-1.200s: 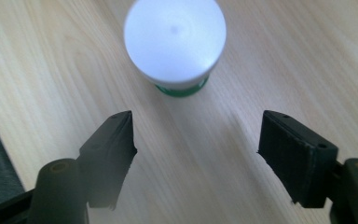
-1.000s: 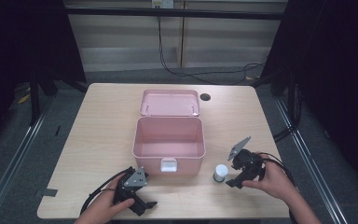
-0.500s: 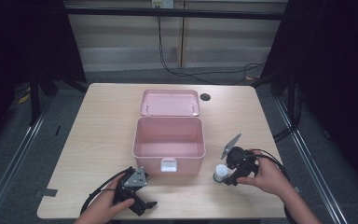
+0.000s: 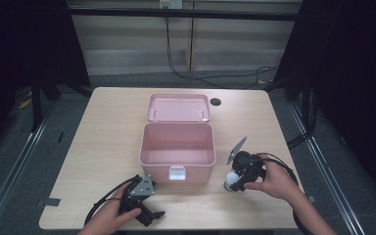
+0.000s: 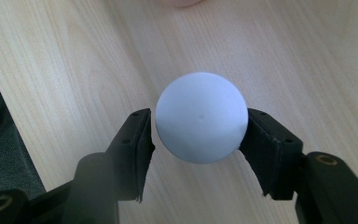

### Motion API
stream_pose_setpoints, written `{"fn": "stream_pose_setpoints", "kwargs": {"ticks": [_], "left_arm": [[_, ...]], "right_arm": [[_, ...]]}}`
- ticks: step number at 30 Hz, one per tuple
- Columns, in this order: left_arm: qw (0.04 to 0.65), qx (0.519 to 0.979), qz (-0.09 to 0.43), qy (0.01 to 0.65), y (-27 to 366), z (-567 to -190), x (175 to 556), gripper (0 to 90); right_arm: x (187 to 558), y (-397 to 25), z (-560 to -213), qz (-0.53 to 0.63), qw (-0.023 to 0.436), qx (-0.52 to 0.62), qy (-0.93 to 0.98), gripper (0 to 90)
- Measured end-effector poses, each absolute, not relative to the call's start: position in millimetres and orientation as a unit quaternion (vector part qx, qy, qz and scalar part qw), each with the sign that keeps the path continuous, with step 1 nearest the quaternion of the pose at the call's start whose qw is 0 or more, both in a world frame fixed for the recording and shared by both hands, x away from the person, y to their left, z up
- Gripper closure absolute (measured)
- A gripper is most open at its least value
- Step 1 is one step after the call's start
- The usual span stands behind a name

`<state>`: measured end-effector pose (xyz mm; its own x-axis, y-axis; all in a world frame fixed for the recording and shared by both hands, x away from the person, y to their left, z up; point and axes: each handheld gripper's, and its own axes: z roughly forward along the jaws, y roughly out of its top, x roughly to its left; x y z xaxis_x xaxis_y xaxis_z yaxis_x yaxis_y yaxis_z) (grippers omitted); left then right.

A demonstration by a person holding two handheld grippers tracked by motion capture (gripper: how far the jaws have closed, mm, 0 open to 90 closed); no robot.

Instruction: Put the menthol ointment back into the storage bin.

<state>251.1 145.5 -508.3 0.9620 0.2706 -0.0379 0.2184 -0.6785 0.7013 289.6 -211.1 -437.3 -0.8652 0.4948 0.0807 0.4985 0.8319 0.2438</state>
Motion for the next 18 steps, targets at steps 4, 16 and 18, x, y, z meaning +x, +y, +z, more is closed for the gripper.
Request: {"fn": "stream_pose_setpoints", "kwargs": {"ticks": [4, 16, 18], "left_arm": [[0.378, 0.915, 0.034, 0.133, 145.5, -508.3, 251.2, 0.0], [0.378, 0.915, 0.034, 0.134, 145.5, -508.3, 251.1, 0.0], [0.378, 0.915, 0.034, 0.134, 145.5, -508.3, 251.1, 0.0]], "right_arm": [[289.9, -206.7, -437.7, -0.118, 0.01, -0.257, -0.959, 45.8], [294.1, -200.2, -435.5, -0.091, 0.01, -0.243, -0.966, 49.4], [294.4, -199.3, -435.0, -0.091, 0.011, -0.245, -0.965, 48.5]]}}
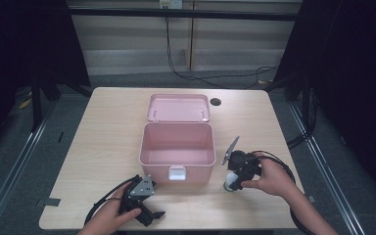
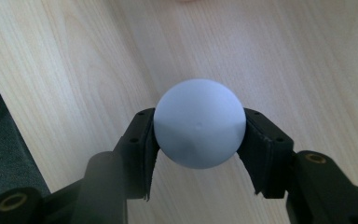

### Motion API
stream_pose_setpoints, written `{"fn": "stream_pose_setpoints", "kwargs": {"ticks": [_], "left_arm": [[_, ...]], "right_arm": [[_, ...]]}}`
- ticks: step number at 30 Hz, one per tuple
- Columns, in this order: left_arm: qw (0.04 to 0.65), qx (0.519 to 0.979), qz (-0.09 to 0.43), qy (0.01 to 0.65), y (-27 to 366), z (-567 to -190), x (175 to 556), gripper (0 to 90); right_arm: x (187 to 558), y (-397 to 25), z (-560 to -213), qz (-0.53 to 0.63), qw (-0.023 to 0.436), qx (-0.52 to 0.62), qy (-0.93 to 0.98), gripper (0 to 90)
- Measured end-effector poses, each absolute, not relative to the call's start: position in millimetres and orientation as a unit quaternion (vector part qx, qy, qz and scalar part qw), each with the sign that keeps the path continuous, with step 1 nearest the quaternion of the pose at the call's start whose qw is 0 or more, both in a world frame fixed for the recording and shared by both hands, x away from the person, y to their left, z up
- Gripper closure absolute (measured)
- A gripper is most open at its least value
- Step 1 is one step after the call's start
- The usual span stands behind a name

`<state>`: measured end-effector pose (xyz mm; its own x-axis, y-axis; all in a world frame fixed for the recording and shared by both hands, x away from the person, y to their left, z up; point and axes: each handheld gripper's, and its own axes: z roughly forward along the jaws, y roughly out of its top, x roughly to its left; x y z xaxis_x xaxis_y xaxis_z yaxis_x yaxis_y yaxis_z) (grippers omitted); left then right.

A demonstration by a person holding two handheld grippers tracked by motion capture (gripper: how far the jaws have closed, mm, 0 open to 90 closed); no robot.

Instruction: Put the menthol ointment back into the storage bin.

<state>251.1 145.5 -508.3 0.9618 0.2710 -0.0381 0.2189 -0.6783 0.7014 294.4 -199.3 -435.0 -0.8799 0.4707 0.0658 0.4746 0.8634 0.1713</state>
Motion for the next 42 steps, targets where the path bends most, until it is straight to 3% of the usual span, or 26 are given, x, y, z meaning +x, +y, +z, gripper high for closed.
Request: {"fn": "stream_pose_setpoints", "kwargs": {"ticks": [22, 42], "left_arm": [[0.378, 0.915, 0.034, 0.134, 145.5, -508.3, 251.1, 0.0], [0.378, 0.915, 0.036, 0.133, 145.5, -508.3, 251.3, 0.0]], "right_arm": [[295.8, -202.0, -419.2, -0.102, 0.009, -0.251, -0.963, 50.6], [302.3, -201.6, -360.0, -0.085, 0.006, -0.249, -0.965, 50.6]]}}
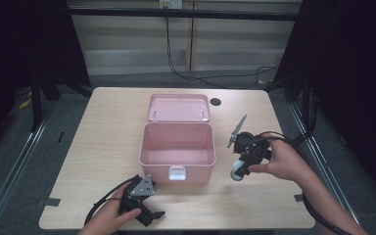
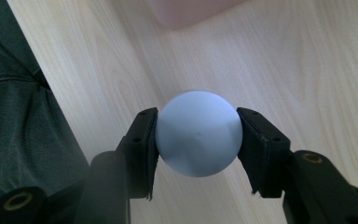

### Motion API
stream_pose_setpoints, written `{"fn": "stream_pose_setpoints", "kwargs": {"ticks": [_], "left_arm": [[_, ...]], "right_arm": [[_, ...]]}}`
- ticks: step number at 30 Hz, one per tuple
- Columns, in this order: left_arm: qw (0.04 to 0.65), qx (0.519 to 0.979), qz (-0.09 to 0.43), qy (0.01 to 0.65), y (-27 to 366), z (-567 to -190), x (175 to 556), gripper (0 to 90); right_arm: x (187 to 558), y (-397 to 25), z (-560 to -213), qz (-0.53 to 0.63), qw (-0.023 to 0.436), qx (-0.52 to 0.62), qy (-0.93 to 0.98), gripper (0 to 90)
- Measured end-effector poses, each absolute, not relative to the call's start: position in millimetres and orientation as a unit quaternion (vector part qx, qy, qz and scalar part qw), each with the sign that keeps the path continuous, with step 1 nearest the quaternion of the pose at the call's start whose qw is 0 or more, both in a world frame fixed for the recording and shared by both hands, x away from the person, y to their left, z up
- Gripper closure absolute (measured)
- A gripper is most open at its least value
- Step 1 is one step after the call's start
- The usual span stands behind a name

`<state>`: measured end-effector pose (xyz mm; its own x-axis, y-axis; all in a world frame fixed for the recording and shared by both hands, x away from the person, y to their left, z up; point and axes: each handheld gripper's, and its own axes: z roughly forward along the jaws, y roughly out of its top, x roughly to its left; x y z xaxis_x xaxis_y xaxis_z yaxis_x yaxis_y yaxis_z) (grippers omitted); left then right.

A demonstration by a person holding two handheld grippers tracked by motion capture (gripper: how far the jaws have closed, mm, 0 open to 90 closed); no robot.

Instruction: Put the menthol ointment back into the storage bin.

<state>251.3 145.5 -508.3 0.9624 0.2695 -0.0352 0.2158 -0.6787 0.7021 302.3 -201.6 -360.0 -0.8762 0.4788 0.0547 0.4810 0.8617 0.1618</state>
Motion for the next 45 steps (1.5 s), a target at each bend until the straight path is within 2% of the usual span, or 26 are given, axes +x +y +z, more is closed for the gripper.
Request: {"fn": "stream_pose_setpoints", "kwargs": {"ticks": [24, 45], "left_arm": [[0.377, 0.916, 0.035, 0.132, 145.6, -508.0, 251.4, 0.0], [0.377, 0.916, 0.035, 0.132, 145.6, -508.0, 251.4, 0.0]], "right_arm": [[326.9, -175.3, -291.8, -0.083, -0.013, -0.246, -0.966, 50.6], [354.6, -156.8, -269.8, -0.099, -0.016, -0.294, -0.951, 50.6]]}}
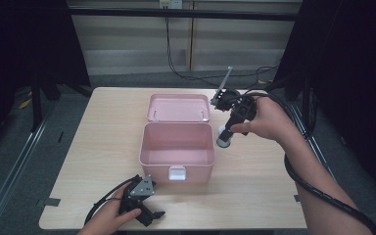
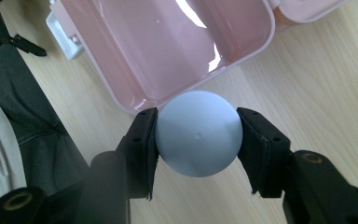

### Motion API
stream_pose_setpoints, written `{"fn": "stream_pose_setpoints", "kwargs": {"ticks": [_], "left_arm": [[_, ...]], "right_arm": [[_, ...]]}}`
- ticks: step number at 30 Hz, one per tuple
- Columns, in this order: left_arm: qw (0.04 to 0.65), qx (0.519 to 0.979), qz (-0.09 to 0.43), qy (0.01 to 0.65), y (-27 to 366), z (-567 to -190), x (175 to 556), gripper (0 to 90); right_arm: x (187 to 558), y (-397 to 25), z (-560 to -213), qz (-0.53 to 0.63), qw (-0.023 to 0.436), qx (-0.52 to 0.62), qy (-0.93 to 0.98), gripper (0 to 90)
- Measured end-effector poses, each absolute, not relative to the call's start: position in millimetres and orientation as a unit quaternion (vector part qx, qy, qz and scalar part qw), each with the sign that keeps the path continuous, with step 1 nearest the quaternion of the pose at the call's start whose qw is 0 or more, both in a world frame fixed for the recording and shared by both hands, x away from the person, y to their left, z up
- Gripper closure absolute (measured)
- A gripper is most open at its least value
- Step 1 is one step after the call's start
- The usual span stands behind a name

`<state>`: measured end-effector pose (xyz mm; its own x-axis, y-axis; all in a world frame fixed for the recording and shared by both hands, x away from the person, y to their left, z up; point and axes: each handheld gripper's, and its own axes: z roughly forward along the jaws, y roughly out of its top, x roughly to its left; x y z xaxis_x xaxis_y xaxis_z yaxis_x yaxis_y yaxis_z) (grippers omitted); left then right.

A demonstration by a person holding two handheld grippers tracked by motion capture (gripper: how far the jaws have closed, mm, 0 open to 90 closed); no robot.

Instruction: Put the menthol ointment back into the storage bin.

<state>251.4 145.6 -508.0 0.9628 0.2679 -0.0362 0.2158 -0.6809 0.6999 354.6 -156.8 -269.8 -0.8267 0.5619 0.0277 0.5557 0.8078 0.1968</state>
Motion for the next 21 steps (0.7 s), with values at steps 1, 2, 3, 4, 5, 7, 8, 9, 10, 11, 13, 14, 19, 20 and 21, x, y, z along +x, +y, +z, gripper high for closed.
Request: {"fn": "stream_pose_setpoints", "kwargs": {"ticks": [1, 2, 3, 4, 5, 7, 8, 9, 10, 11, 13, 14, 19, 20, 21], "left_arm": [[0.377, 0.916, 0.035, 0.132, 145.6, -508.1, 251.4, 0.0], [0.377, 0.916, 0.034, 0.132, 145.6, -508.1, 251.4, 0.0], [0.377, 0.916, 0.034, 0.132, 145.6, -508.0, 251.4, 0.0], [0.377, 0.916, 0.034, 0.132, 145.6, -508.0, 251.4, 0.0], [0.377, 0.916, 0.033, 0.133, 145.6, -508.1, 251.2, 0.0], [0.377, 0.916, 0.033, 0.134, 145.6, -508.1, 251.1, 0.0], [0.377, 0.916, 0.033, 0.134, 145.6, -508.1, 251.1, 0.0], [0.377, 0.916, 0.033, 0.134, 145.6, -508.1, 251.1, 0.0], [0.377, 0.916, 0.033, 0.134, 145.6, -508.1, 251.1, 0.0], [0.377, 0.916, 0.033, 0.134, 145.6, -508.1, 251.1, 0.0], [0.377, 0.916, 0.033, 0.134, 145.6, -508.1, 251.2, 0.0], [0.377, 0.916, 0.032, 0.134, 145.6, -508.1, 251.2, 0.0], [0.376, 0.916, 0.032, 0.134, 145.7, -508.0, 251.1, 0.0], [0.376, 0.916, 0.032, 0.134, 145.7, -508.0, 251.1, 0.0], [0.376, 0.916, 0.032, 0.134, 145.7, -508.0, 251.1, 0.0]], "right_arm": [[357.1, -153.9, -269.3, 0.101, 0.014, 0.297, 0.949, 50.6], [357.9, -152.5, -269.6, 0.105, 0.014, 0.298, 0.949, 50.6], [359.1, -150.8, -269.2, 0.104, 0.012, 0.3, 0.948, 50.6], [359.1, -150.8, -269.2, 0.104, 0.012, 0.3, 0.948, 50.6], [360.4, -149.5, -269.1, 0.104, 0.01, 0.302, 0.948, 50.6], [362.8, -146.0, -269.0, 0.104, 0.013, 0.305, 0.947, 50.6], [364.8, -143.5, -268.1, 0.103, 0.014, 0.308, 0.946, 50.6], [366.2, -142.3, -267.8, 0.103, 0.013, 0.312, 0.945, 50.6], [366.2, -142.3, -267.8, 0.103, 0.013, 0.312, 0.945, 50.6], [367.3, -141.0, -267.6, 0.103, 0.013, 0.316, 0.943, 50.6], [370.9, -137.3, -267.1, 0.105, 0.012, 0.331, 0.938, 50.6], [372.2, -136.0, -267.1, 0.106, 0.012, 0.335, 0.936, 50.6], [377.9, -130.1, -266.9, 0.109, 0.012, 0.364, 0.925, 50.6], [379.2, -129.2, -266.5, 0.108, 0.013, 0.368, 0.923, 50.6], [379.2, -129.2, -266.5, 0.108, 0.013, 0.368, 0.923, 50.6]]}}
